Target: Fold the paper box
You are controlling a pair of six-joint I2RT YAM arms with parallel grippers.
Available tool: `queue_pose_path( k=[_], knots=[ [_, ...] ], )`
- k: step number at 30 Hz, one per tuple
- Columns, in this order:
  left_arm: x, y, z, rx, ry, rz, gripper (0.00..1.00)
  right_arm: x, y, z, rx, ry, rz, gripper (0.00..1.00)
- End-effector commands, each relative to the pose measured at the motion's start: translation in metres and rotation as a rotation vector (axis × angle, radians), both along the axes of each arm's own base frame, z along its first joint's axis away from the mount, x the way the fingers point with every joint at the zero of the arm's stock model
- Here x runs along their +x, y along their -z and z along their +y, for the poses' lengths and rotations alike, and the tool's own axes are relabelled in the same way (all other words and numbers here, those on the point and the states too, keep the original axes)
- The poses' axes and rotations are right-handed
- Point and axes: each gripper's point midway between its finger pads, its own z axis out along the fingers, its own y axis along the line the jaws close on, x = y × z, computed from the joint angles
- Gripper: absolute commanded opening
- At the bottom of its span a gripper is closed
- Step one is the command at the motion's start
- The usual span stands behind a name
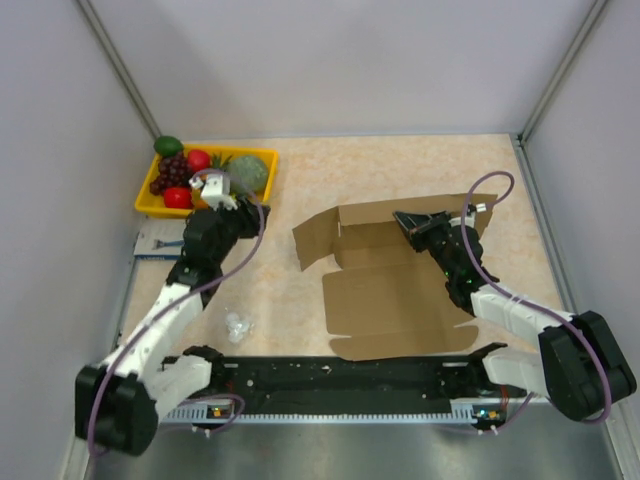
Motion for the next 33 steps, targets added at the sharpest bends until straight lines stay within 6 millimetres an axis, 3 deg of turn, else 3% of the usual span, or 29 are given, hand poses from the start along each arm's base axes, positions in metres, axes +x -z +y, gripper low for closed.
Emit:
queue_pose_path(
  k=[1,2,3,5,6,10,11,12,14,19,26,33],
  knots=[
    [0.035,0.042,-0.018,0.033,0.107,0.246,0.46,-0.001,0.006,0.001,-0.046,-0.020,0.015,0.00],
    [0.041,0.030,-0.031,0.042,0.187,0.227,0.45,-0.002,0.005,0.002,-0.045,-0.022,0.014,0.00],
    [0.048,0.051,-0.041,0.078,0.248,0.265,0.44,-0.001,0.005,0.001,-0.045,-0.019,0.013,0.00],
    [0.049,0.057,-0.063,0.100,0.359,0.302,0.43,0.000,0.004,0.001,-0.047,-0.016,0.013,0.00],
    [0.050,0.072,-0.069,0.123,0.380,0.334,0.44,0.000,0.003,0.001,-0.044,-0.019,0.011,0.00],
    [0.024,0.068,-0.116,0.168,0.590,0.193,0.50,0.000,0.002,0.002,-0.051,-0.021,0.012,0.00],
    [0.015,0.075,-0.118,0.185,0.618,0.173,0.52,0.000,0.003,0.001,-0.052,-0.018,0.013,0.00],
    [0.012,0.068,-0.122,0.190,0.634,0.123,0.55,-0.001,0.003,0.001,-0.050,-0.019,0.012,0.00],
    [0.000,0.072,-0.131,0.206,0.692,0.093,0.59,-0.001,0.004,0.001,-0.049,-0.021,0.016,0.00],
    [-0.011,0.075,-0.153,0.247,0.745,0.054,0.70,0.000,0.003,0.001,-0.048,-0.021,0.010,0.00],
    [-0.003,0.070,-0.162,0.265,0.576,-0.030,0.83,0.000,0.004,0.003,-0.037,-0.025,0.016,0.00],
    [0.006,0.070,-0.176,0.307,0.487,-0.104,0.80,-0.004,0.018,0.004,0.036,-0.005,0.176,0.00]
  ],
)
